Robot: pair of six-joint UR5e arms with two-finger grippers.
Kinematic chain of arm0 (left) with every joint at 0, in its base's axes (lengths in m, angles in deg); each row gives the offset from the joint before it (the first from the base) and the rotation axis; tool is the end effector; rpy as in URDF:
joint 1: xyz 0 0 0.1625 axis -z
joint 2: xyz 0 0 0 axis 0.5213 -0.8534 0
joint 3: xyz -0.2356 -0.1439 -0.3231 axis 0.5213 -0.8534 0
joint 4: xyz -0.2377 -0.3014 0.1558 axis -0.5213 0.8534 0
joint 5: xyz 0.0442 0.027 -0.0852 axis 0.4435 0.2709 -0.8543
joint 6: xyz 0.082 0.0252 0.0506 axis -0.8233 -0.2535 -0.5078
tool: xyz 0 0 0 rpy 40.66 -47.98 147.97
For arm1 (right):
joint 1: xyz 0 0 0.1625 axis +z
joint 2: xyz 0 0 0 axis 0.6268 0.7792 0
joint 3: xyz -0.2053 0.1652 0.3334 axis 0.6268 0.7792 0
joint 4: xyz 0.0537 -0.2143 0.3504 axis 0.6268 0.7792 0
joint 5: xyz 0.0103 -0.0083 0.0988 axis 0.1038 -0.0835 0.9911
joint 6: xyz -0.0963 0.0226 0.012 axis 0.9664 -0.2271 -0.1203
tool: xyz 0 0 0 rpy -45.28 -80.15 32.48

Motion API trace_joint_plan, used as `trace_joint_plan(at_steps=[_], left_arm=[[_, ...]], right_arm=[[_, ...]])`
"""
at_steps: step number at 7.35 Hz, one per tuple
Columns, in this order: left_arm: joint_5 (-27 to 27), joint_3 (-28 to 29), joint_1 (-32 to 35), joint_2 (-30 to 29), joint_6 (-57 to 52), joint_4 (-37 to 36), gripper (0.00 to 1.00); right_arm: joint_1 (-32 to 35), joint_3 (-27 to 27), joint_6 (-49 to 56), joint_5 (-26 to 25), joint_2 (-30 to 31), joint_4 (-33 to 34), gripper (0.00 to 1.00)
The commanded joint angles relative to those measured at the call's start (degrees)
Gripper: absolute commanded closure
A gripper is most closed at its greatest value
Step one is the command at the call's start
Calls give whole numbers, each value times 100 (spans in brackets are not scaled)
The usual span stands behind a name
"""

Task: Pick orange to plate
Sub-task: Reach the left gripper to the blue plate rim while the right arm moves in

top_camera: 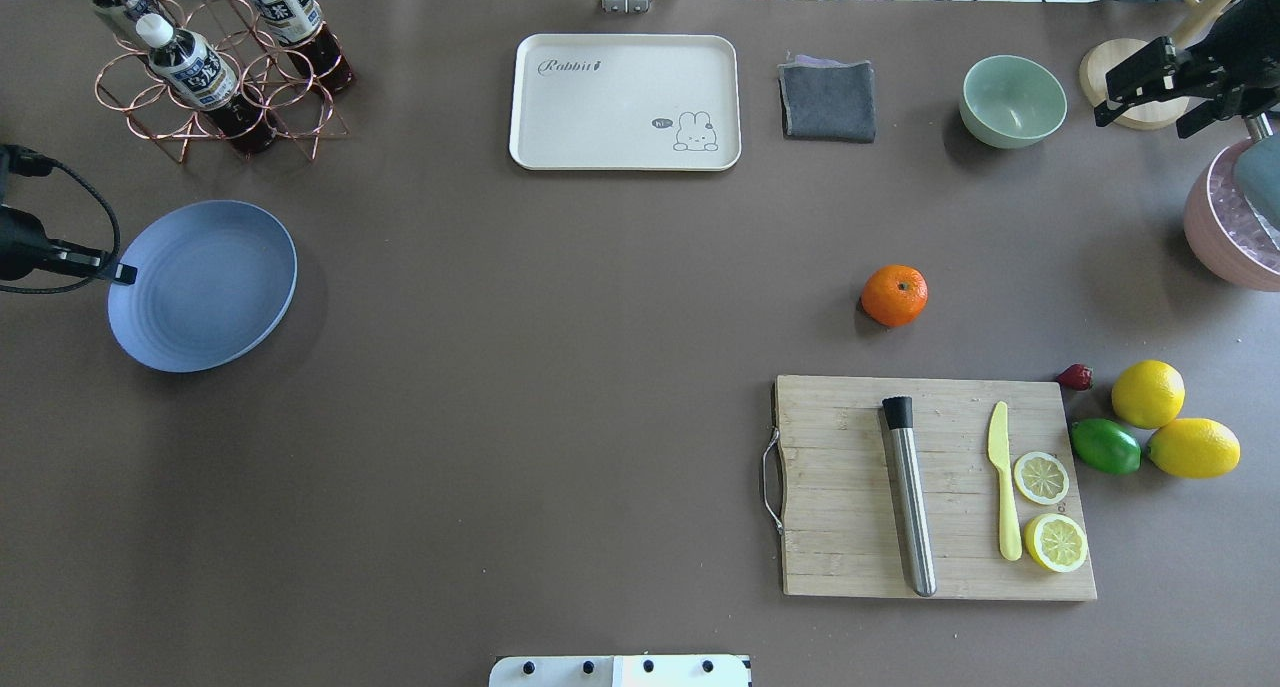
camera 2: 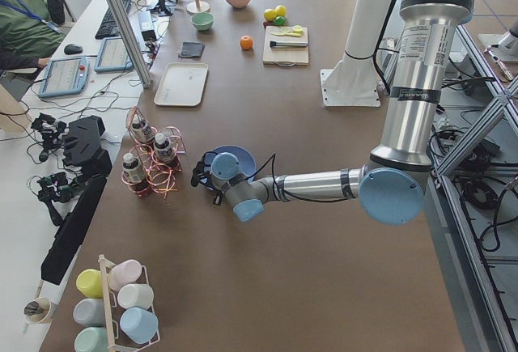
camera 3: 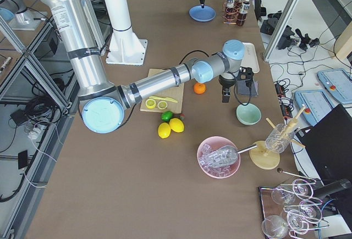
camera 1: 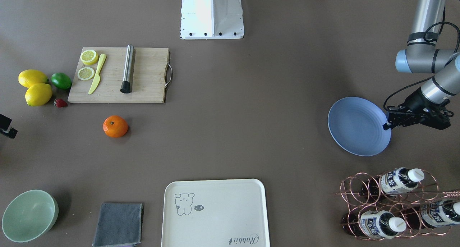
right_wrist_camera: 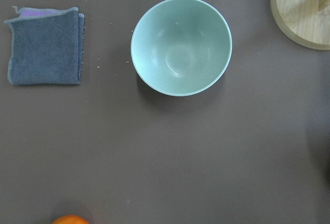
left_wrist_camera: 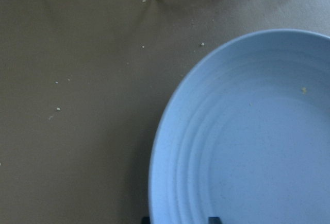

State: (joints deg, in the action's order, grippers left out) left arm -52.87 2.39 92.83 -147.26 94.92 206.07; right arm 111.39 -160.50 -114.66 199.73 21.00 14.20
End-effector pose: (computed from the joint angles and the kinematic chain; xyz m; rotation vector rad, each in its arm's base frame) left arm 0.2096 -0.5278 0.6364 0.2860 1.0173 0.0833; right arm -0.1226 -0.5998 0.4321 0.0691 -0.8932 0.0959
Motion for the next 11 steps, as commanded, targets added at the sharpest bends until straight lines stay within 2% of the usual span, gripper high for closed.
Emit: trace_joint_plan(at_steps=[1, 2, 3, 5, 7, 8, 10, 11], left_arm=[[-430, -42, 176, -242, 271, -193, 100], [-833, -243, 378, -321, 298, -419, 100], [-898, -767, 441, -322, 646, -839, 100], [-620, -1638, 258, -322, 1927, -966, 100], [423, -2045, -801, -478, 2815, -1037, 100], [837, -2290, -1207, -793, 3229, -1481, 100], [1795, -3071, -2156, -1294, 3601, -2919, 100], [2086, -3083, -2473, -1671, 3890, -3283, 100]], right_arm=[[-68, 14, -17, -160, -60, -19, 0], [-112, 13, -52, -187, -70, -19, 0], [-165, 13, -200, -188, -78, -27, 0], [-331, 22, -429, -301, -157, -27, 0], [-559, 75, -743, -459, -323, -27, 0], [-700, 75, -972, -617, -403, -53, 0], [-885, 136, -1263, -785, -395, -386, 0], [-1016, 171, -1500, -864, -395, -588, 0]])
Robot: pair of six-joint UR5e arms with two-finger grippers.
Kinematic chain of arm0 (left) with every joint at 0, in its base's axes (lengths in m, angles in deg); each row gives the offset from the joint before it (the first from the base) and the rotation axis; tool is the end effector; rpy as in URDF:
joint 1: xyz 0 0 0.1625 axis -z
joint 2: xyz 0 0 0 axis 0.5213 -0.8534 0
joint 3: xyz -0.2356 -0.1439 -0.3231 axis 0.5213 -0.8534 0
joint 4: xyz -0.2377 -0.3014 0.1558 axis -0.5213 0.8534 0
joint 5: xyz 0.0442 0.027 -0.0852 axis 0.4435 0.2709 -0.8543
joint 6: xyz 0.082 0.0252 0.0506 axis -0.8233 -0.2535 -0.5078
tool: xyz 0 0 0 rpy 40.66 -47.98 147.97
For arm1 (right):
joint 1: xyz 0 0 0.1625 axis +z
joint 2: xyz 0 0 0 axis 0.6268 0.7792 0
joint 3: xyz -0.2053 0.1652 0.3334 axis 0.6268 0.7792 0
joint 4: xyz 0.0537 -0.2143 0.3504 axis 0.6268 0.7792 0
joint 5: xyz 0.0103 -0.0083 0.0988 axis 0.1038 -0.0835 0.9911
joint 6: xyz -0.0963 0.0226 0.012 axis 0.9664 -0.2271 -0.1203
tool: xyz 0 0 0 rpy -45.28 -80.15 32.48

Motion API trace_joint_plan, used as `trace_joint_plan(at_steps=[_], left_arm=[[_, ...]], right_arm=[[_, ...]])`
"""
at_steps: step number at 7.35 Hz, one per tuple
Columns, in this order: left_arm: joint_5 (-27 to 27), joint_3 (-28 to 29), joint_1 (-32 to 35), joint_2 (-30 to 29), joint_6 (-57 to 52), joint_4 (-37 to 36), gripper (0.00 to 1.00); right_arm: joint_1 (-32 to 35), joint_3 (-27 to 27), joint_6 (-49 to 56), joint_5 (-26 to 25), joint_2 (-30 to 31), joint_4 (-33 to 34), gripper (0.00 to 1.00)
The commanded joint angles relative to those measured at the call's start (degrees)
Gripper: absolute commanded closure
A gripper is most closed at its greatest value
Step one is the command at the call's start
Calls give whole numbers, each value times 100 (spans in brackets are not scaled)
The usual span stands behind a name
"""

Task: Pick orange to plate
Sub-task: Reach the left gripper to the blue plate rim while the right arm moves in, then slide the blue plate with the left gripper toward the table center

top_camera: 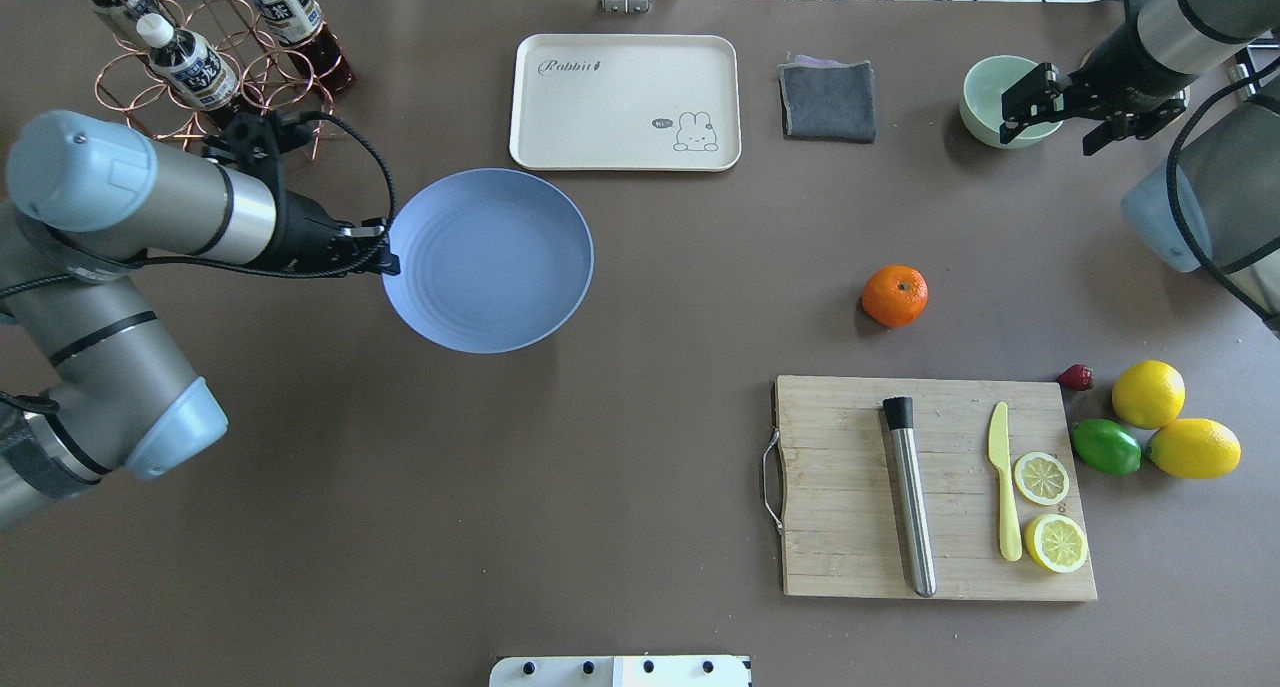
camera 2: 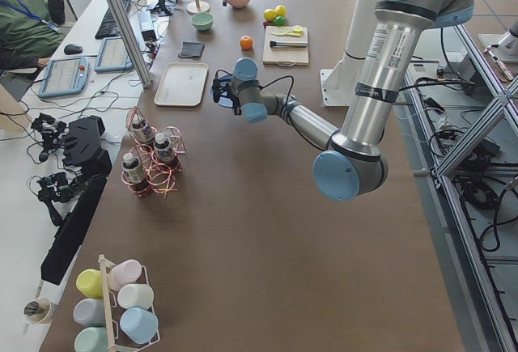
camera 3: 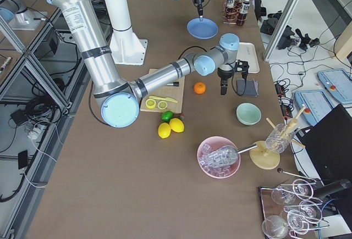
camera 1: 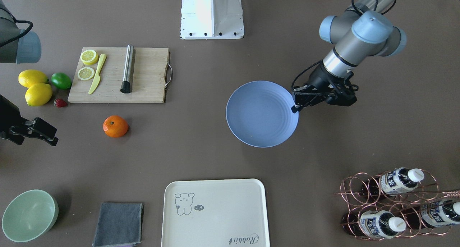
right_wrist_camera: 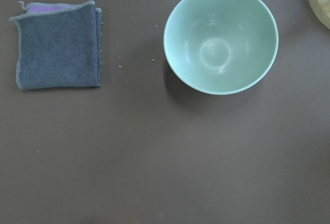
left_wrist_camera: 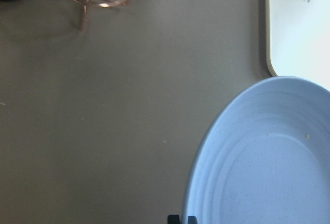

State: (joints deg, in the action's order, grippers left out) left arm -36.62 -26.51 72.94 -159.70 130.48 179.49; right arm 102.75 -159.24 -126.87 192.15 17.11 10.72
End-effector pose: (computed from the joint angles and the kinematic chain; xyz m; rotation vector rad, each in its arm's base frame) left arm 0.3976 -0.4753 0.3168 0.1570 1.1581 -0.2212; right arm -0.2137 -0.6020 0.4004 0.0760 -0.8484 0.1534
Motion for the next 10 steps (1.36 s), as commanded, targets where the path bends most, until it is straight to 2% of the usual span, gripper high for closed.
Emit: trace_joint_plan(at_steps=[1, 3, 4, 5, 7, 8, 9, 10], left_arm=[[821, -132, -862, -649, 432, -812, 100], [1018, 410, -997, -983, 521, -814, 100], [1305, 744, -1128, -1220, 565, -762, 100], [1517, 887, -1199, -1344, 670, -753, 100], [1493, 888, -1199, -1380, 829, -761, 100], [1484, 879, -1199, -1380, 855, -761, 96], [1475, 870, -1173, -1319, 768, -770, 3], [1466, 714, -1138, -1223, 480, -796, 2]], right_arm=[[-249, 45, -429, -150, -5, -285, 0], [-259, -16, -474, -151, 83, -285, 0], [-268, -25, -474, -142, 83, -285, 0], [-320, -25, -474, -133, 74, -294, 0], [-338, -16, -483, -142, 30, -294, 0], [-347, -16, -500, -133, 21, -286, 0], [-408, -16, -509, -142, 47, -425, 0], [-478, -16, -588, -159, 65, -496, 0]])
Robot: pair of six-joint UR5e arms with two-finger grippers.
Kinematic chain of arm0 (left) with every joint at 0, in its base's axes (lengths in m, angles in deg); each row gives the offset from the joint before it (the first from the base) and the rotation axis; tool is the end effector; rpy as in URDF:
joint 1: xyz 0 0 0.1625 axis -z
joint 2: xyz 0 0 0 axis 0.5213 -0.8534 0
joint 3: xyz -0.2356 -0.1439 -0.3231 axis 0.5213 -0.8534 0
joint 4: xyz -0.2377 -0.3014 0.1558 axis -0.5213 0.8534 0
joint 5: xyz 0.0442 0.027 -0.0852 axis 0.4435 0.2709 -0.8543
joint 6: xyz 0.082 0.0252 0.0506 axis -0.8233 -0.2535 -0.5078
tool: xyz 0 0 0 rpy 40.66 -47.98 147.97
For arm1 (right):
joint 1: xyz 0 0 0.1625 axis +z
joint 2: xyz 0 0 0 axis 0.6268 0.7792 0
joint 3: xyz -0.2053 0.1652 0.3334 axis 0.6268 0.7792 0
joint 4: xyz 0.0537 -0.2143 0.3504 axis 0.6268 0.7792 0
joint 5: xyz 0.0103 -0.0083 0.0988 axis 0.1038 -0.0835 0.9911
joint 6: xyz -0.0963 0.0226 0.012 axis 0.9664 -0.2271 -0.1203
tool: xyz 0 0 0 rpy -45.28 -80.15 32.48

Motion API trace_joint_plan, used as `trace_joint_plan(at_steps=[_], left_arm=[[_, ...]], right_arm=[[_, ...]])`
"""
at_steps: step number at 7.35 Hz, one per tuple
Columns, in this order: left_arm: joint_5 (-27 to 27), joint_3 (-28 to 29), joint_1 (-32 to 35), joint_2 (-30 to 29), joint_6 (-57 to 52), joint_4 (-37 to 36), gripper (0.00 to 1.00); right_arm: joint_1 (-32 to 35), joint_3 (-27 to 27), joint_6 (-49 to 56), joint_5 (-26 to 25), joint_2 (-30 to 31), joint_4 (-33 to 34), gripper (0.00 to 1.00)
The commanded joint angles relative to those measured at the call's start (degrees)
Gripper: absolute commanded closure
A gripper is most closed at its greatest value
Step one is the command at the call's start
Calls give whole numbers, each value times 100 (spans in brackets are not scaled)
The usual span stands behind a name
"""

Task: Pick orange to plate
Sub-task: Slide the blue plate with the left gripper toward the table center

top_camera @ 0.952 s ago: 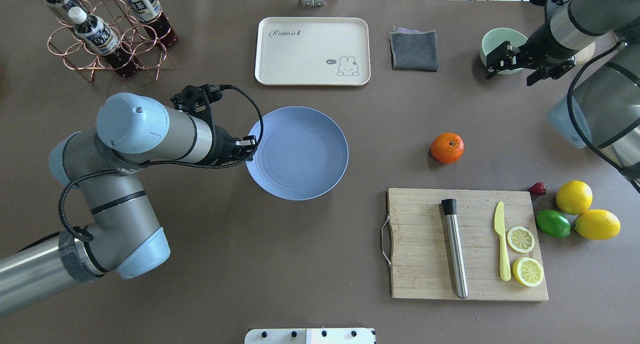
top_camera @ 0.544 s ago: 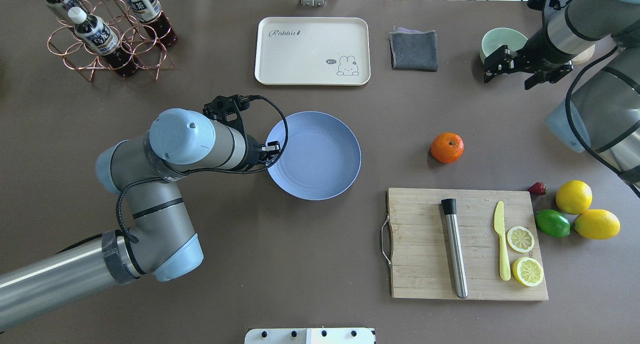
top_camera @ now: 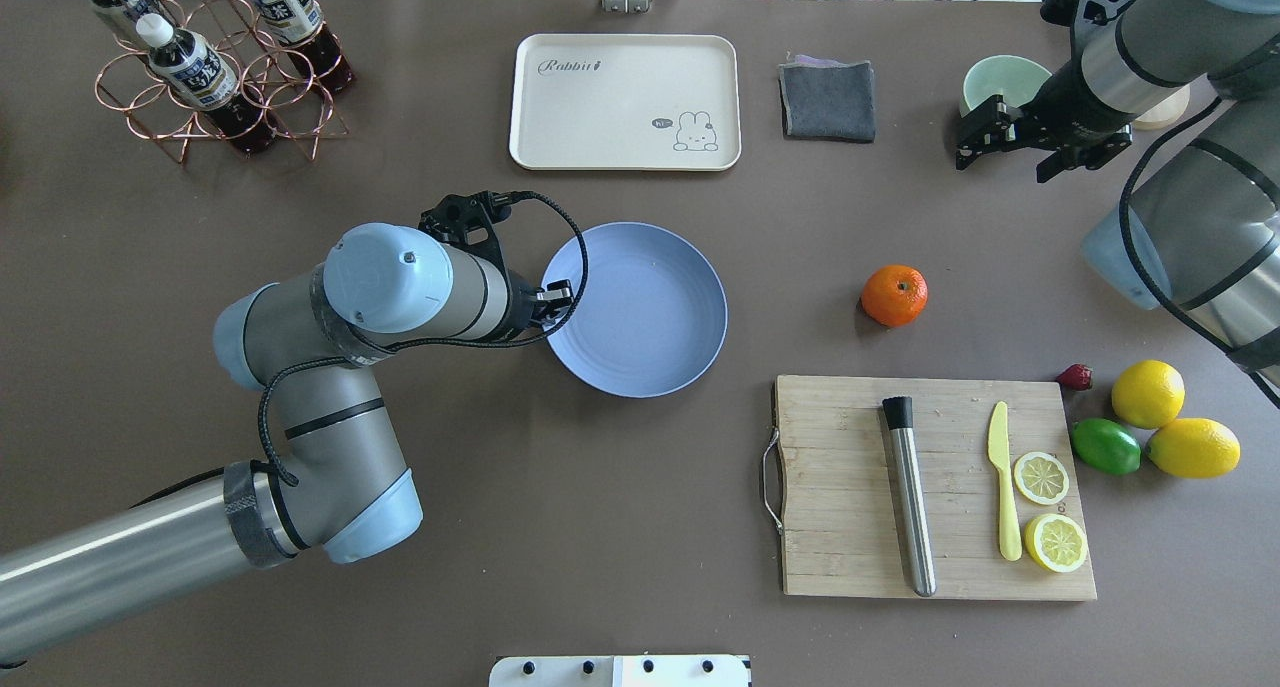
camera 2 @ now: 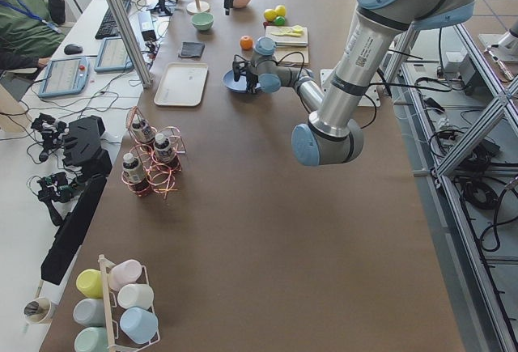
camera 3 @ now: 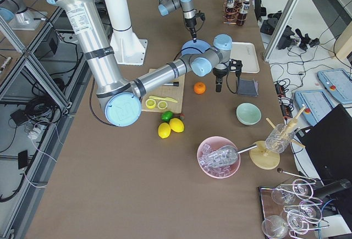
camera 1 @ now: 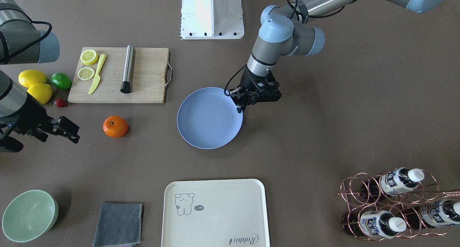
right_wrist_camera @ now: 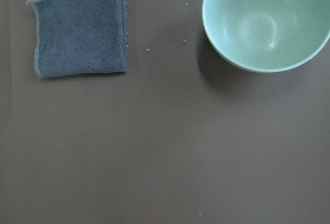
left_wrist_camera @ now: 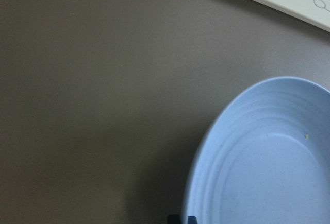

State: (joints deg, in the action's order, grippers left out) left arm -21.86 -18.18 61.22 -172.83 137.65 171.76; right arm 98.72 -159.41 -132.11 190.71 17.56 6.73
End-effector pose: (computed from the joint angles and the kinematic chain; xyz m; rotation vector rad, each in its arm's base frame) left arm 0.5416 -0.4448 0.2552 0.1727 1.0711 -0.3072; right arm -0.2532 -0.5857 0.3963 0.0743 -0.8723 0.1589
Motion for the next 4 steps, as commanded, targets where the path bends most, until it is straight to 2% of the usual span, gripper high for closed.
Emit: trace_joint_plan(at_steps=[1, 3, 4], left_arm=[[-19, -278, 139, 108, -387, -58, 2], [-491, -384, 551, 143, -694, -85, 2], [-746, -559, 927, 213, -1375, -259, 2]], right_arm=[[-145, 1, -143, -42, 2, -107, 0], [-373, -8, -257, -103, -7, -107, 0], [-565, 1, -398, -260, -33, -107, 0]])
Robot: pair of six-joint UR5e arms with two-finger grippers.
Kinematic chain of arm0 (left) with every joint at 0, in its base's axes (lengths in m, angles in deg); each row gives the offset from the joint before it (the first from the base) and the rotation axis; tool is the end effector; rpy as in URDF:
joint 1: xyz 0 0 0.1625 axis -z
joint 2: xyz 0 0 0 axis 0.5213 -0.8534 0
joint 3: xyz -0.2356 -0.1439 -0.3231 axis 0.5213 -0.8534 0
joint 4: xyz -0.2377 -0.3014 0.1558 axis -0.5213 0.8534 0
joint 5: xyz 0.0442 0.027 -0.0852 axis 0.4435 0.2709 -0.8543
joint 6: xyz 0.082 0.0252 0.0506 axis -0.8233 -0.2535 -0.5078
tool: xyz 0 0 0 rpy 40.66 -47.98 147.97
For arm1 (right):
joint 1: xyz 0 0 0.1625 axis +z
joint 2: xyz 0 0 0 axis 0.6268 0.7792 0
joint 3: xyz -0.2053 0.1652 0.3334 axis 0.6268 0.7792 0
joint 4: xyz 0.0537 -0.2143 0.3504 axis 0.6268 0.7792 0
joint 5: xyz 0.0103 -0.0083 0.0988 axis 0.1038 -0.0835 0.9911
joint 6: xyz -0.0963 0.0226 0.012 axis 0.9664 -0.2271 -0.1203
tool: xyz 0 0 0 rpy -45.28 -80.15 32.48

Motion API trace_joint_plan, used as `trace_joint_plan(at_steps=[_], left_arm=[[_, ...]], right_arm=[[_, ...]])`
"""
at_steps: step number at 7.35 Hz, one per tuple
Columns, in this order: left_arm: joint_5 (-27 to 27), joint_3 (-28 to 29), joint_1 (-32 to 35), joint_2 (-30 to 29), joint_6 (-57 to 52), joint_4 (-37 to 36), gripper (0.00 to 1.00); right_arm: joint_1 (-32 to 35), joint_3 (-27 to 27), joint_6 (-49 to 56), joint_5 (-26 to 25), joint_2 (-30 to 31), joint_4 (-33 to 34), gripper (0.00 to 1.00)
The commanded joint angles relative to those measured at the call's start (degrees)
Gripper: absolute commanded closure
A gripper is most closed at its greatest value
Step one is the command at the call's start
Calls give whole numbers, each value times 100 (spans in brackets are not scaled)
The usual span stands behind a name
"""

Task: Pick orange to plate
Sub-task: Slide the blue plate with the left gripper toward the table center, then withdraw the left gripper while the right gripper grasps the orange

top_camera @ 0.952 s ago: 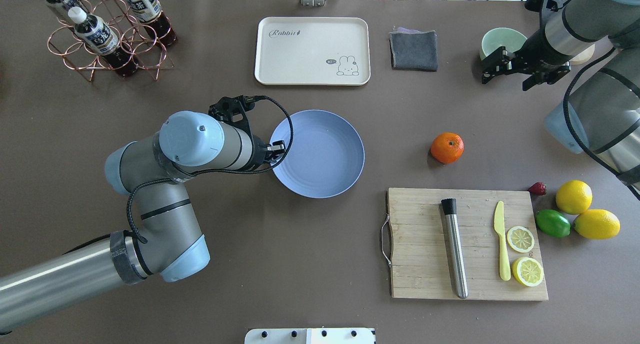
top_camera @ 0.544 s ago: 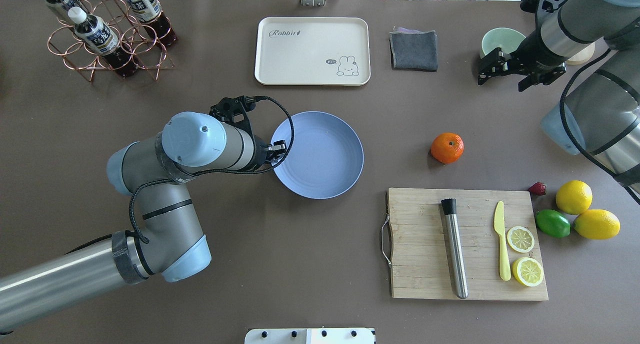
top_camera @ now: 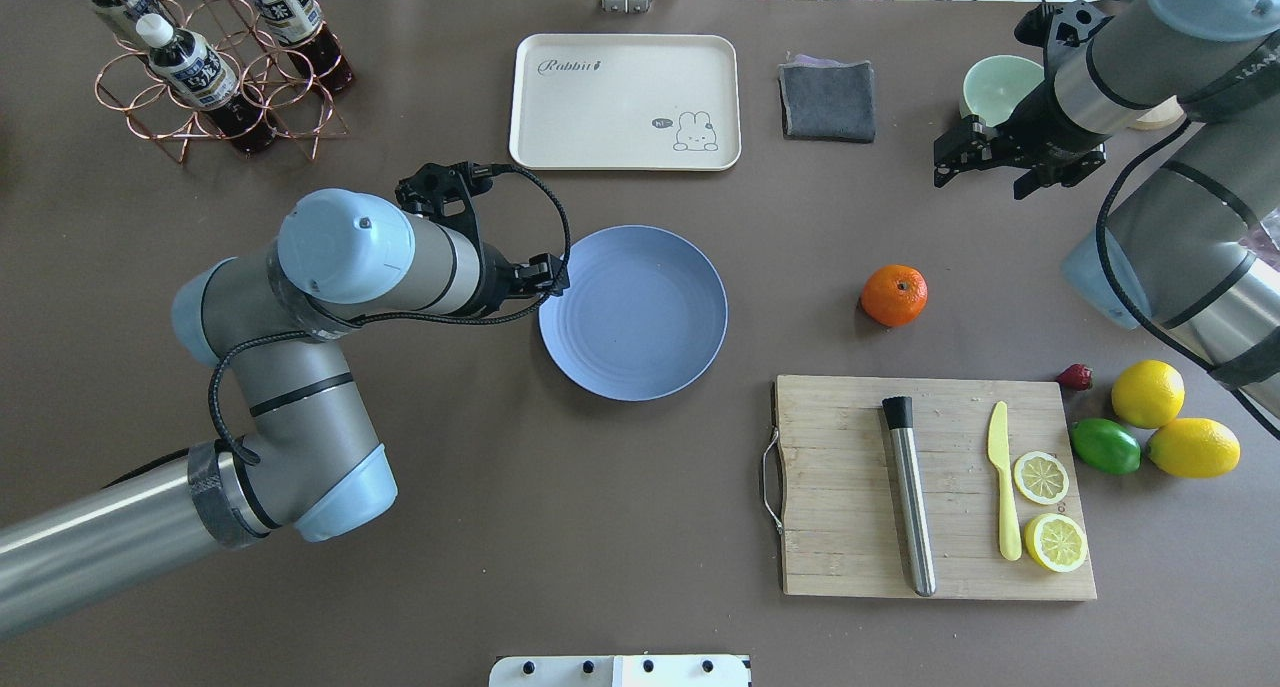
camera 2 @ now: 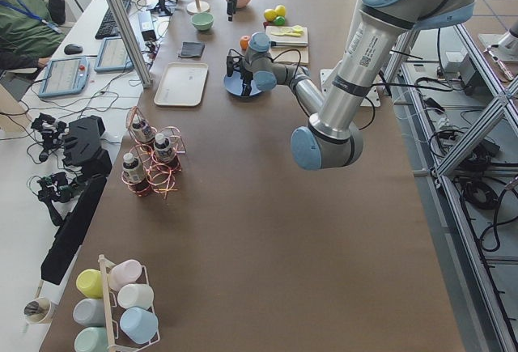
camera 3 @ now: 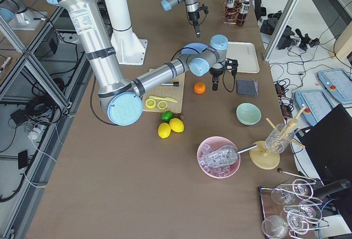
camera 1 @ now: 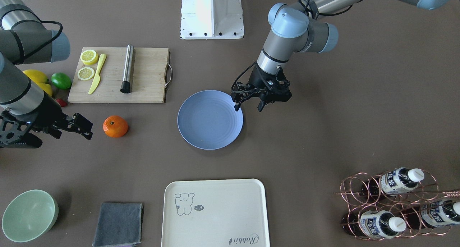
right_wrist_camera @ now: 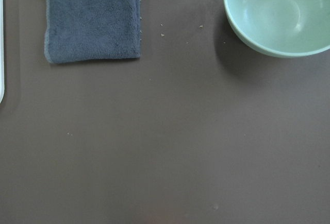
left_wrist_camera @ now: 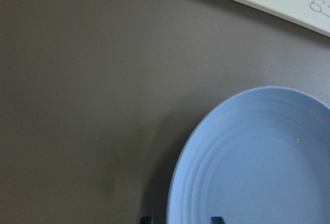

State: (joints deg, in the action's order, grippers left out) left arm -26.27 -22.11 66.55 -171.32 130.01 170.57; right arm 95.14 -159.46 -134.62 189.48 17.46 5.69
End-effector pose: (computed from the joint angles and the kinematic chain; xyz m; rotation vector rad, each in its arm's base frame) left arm 0.4848 -0.4747 0.2442 0.2365 1.0865 -0.2249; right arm -0.2885 -0.5706 0.3935 0.0587 -0.8741 0.1421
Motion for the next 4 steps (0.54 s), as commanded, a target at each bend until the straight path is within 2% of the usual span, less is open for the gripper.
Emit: trace_joint_plan(at_steps=[1, 2, 4], left_arm=[[-368, -402, 520, 446, -1253, -167, 2], [-386, -413, 678, 485, -1459, -185, 2], [-395, -422, 767, 494, -1479, -185, 2]], right_arm=[[-427, 15, -165, -330, -32, -2, 0], [-681, 6, -174, -645, -84, -2, 0], [-938, 41, -165, -867, -76, -2, 0]])
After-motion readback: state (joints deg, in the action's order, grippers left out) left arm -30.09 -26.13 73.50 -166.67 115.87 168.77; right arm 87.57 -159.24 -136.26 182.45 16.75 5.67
